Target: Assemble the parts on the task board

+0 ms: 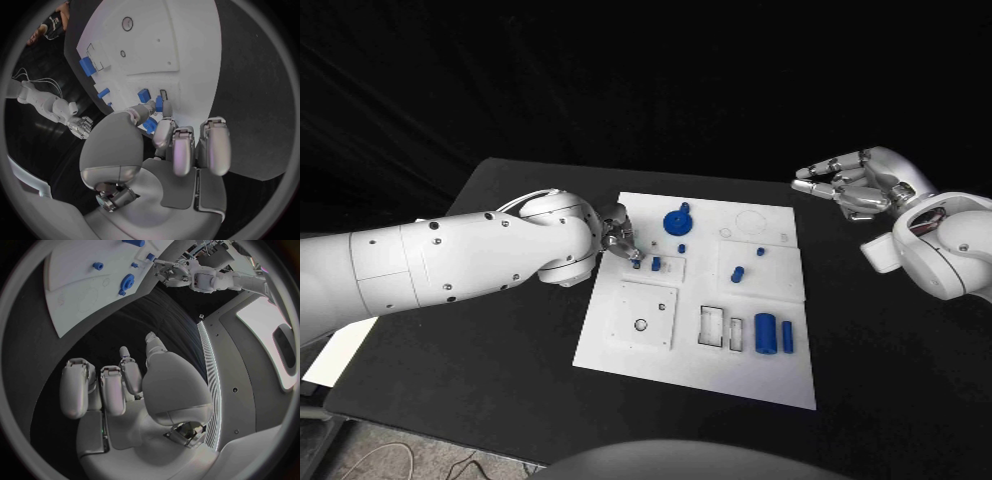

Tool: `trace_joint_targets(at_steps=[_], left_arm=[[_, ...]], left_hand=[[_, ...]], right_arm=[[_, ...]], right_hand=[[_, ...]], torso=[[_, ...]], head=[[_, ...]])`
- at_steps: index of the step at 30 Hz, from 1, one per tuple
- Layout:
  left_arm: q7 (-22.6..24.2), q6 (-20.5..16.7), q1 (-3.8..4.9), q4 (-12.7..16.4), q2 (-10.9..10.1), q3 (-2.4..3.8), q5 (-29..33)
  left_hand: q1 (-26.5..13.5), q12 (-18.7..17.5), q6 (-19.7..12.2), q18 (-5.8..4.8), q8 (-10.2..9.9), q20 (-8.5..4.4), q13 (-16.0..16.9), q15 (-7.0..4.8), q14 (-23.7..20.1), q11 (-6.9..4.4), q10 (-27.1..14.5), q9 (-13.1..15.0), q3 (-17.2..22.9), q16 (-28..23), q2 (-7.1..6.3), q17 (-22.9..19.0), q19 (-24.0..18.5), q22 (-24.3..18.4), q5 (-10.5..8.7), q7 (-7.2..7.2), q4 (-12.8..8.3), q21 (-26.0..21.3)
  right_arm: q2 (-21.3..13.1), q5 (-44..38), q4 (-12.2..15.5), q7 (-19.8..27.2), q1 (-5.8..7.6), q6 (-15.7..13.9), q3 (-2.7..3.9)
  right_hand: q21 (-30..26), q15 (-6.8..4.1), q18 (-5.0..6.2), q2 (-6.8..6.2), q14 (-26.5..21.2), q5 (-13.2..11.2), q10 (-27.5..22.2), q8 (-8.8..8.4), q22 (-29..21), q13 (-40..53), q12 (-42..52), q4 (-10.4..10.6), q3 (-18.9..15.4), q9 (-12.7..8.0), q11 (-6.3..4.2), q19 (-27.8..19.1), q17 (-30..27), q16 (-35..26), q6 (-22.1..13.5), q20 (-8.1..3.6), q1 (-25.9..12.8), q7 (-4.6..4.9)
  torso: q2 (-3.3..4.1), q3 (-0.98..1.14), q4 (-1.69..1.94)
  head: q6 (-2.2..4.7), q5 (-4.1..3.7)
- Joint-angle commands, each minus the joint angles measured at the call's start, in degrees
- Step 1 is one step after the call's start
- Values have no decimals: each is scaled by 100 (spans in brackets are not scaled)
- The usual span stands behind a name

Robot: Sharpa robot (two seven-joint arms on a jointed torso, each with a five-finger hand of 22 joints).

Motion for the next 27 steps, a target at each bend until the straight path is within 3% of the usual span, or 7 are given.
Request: trace_joint_targets(at_steps=[1,12,27], left_arm=[[56,-104,-33,-35,35,2,-58],[36,-10,-180,-123,108,2,-219],[27,168,-200,-85,95,3,-231]], left_hand=[[10,31,132,-91,34,-40,-2,-49,593,12,30,5,309,17,78,1510,328,715,20,-160,-302,31],[14,30,131,-90,35,-42,-3,-52,593,11,30,4,310,17,78,1510,327,711,20,-160,-307,28],[20,40,128,-94,35,-46,12,-55,593,9,39,1,305,17,63,1510,333,729,19,-161,-320,40]], right_arm=[[5,-18,4,22,-3,58,1],[-2,-18,3,22,-4,76,1],[-2,-18,-1,24,-6,85,1]], right_hand=[[-32,-11,114,22,458,-27,-31,27,-7,356,-20,13,-37,5,-3,-30,845,-18,33,-21,-1,-11],[-32,-11,114,22,458,-27,-31,27,-7,356,-20,13,-37,5,-3,-30,845,-18,33,-21,-1,-11],[-34,-12,115,25,458,-28,-31,28,-10,355,-19,15,-43,6,-3,-31,845,-19,35,-21,-2,-11]], torso=[[-1,2,-2],[-1,4,-4],[0,5,-8]], head=[[-9,7],[-33,-2],[-43,-6]])
